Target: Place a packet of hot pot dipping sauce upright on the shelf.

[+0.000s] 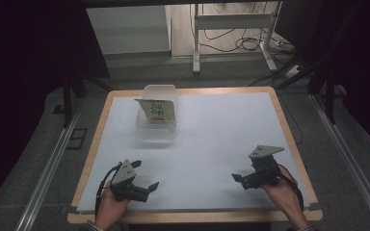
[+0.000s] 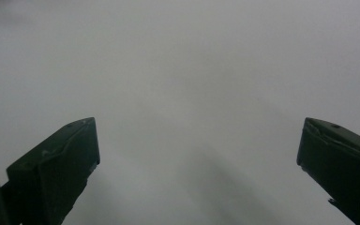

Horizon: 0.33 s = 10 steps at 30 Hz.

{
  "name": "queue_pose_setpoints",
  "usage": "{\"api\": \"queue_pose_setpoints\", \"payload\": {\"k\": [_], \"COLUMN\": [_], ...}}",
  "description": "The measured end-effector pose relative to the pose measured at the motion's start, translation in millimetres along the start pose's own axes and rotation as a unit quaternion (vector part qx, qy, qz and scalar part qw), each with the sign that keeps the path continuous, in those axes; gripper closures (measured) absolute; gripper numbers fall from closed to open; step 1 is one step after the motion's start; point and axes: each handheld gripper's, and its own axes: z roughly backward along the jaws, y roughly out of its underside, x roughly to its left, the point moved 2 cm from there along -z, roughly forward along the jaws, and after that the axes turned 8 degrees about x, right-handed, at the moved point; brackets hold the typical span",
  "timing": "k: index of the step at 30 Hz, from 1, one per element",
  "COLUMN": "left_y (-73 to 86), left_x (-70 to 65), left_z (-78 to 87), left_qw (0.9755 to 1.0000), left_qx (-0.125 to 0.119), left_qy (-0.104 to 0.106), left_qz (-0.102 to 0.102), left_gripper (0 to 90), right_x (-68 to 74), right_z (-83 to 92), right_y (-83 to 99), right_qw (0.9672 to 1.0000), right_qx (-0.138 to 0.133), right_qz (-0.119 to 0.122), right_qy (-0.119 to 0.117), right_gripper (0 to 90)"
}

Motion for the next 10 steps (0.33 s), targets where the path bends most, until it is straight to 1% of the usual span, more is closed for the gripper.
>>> {"api": "queue_pose_setpoints", "payload": {"k": [6, 8, 10], "left_y": [0.1, 0.0, -0.2], "left_x": [-0.1, -0.3, -0.2], "left_z": [-0.2, -0.4, -0.6], "left_qw": [1.0000, 1.0000, 1.0000], "left_qx": [0.001, 0.001, 0.001], "left_qy": [0.001, 0.001, 0.001], "left_qz": [-0.001, -0.001, 0.000], "left_gripper": [0.0, 0.0, 0.0], "right_x": [-1.4, -1.3, -0.5], "right_z": [-4.9, -8.1, -10.6], "right_y": [14.3, 17.2, 17.8], "right_qw": [0.9996, 0.9994, 0.9992], "right_qx": [0.021, 0.031, 0.036], "right_qz": [-0.014, -0.015, -0.013], "right_qy": [-0.010, -0.009, -0.013], "right_gripper": [0.0, 0.0, 0.0]}}
